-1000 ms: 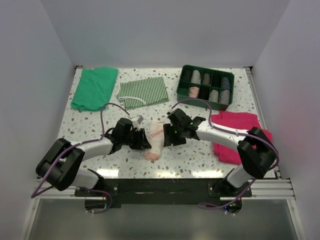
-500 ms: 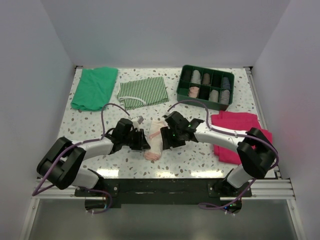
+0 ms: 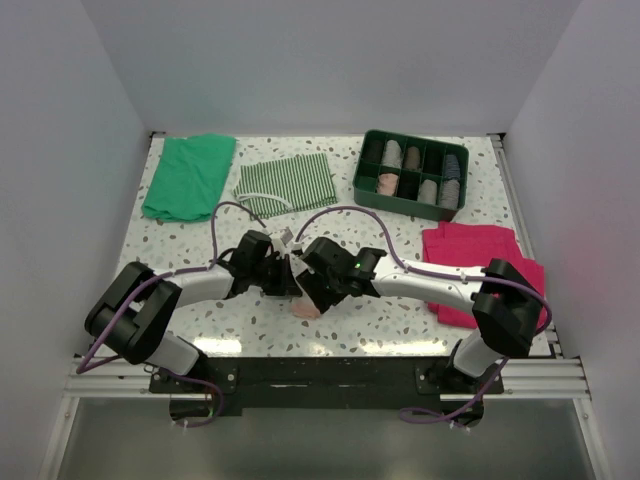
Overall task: Roll the underwear
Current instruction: Roll the underwear to the center of the board.
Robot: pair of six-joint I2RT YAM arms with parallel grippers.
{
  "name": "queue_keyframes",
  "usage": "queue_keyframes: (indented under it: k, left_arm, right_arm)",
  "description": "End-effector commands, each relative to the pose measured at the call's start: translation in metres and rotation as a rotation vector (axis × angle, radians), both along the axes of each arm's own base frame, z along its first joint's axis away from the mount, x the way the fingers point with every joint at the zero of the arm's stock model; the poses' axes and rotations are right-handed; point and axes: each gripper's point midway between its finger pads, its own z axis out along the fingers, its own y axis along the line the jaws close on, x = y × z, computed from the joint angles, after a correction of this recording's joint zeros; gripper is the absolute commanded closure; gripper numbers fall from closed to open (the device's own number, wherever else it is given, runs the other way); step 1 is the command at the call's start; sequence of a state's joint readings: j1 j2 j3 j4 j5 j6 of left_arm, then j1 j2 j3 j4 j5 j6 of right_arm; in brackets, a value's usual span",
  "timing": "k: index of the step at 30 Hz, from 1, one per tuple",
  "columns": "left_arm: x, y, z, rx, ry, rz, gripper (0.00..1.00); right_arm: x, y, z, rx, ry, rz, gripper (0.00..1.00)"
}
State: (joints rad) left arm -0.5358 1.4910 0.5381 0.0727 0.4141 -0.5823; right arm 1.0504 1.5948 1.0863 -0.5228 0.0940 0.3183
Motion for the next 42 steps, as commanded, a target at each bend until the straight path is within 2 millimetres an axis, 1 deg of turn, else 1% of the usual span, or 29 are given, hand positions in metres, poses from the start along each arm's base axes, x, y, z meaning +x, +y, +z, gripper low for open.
queue_keyframes:
  k: [1,2,3,4,5,6,7,10,12,13,16,20,28,31,32,33,37,38,42]
  left_arm:
    - [-0.016,0.02,-0.026,0.114,0.084,-0.005,1.0]
    - [-0.017,0.021,-0.028,0.12,0.089,-0.006,1.0]
    - [-0.016,0.02,-0.028,0.121,0.09,-0.006,1.0]
    - [-0.017,0.021,-0.029,0.125,0.095,-0.005,1.0]
    - [-0.016,0.021,-0.029,0.126,0.097,-0.003,1.0]
    - [-0.016,0.021,-0.03,0.128,0.099,-0.006,1.0]
    - [-0.016,0.021,-0.03,0.132,0.104,-0.008,1.0]
    - [-0.016,0.022,-0.031,0.141,0.104,-0.006,1.0]
    - [-0.015,0.022,-0.031,0.143,0.106,-0.007,1.0]
    - [-0.016,0.023,-0.033,0.15,0.115,-0.007,1.0]
    - [-0.017,0.024,-0.036,0.16,0.126,-0.007,1.0]
    - [-0.016,0.024,-0.036,0.166,0.128,-0.006,1.0]
    - [-0.016,0.025,-0.035,0.168,0.128,-0.007,1.0]
    - [-0.016,0.025,-0.036,0.167,0.132,-0.009,1.0]
    - [-0.016,0.025,-0.035,0.166,0.13,-0.007,1.0]
    - [-0.016,0.024,-0.036,0.166,0.13,-0.009,1.0]
    - [-0.015,0.026,-0.036,0.169,0.128,-0.005,1.0]
    - [-0.015,0.026,-0.036,0.169,0.132,-0.005,1.0]
    - [-0.013,0.026,-0.037,0.17,0.134,-0.005,1.0]
  right_arm:
    - [0.006,0.009,0.002,-0.089,-0.087,0.131,0.43]
    - [0.006,0.011,0.001,-0.101,-0.098,0.148,0.44]
    - [0.004,0.017,0.002,-0.102,-0.114,0.184,0.47]
    - [0.001,0.02,-0.003,-0.113,-0.109,0.204,0.48]
    - [0.0,0.023,-0.004,-0.118,-0.115,0.227,0.49]
    - [-0.003,0.028,-0.005,-0.115,-0.122,0.247,0.53]
    - [-0.003,0.029,-0.005,-0.12,-0.136,0.256,0.54]
    - [-0.008,0.038,-0.001,-0.098,-0.162,0.295,0.55]
    - [-0.012,0.041,-0.002,-0.104,-0.166,0.325,0.54]
    - [-0.013,0.041,-0.004,-0.11,-0.164,0.333,0.52]
    - [-0.019,0.043,-0.013,-0.129,-0.153,0.368,0.49]
    - [-0.022,0.043,-0.019,-0.174,-0.173,0.397,0.46]
    - [-0.013,0.037,-0.04,-0.237,-0.197,0.382,0.46]
    - [-0.014,0.034,-0.048,-0.26,-0.193,0.382,0.46]
    - [-0.011,0.032,-0.049,-0.278,-0.204,0.407,0.46]
    - [-0.013,0.029,-0.053,-0.295,-0.195,0.413,0.49]
    - [-0.015,0.018,-0.062,-0.327,-0.186,0.412,0.53]
    - [-0.016,0.017,-0.061,-0.32,-0.184,0.412,0.54]
    - [-0.02,0.015,-0.069,-0.32,-0.165,0.42,0.57]
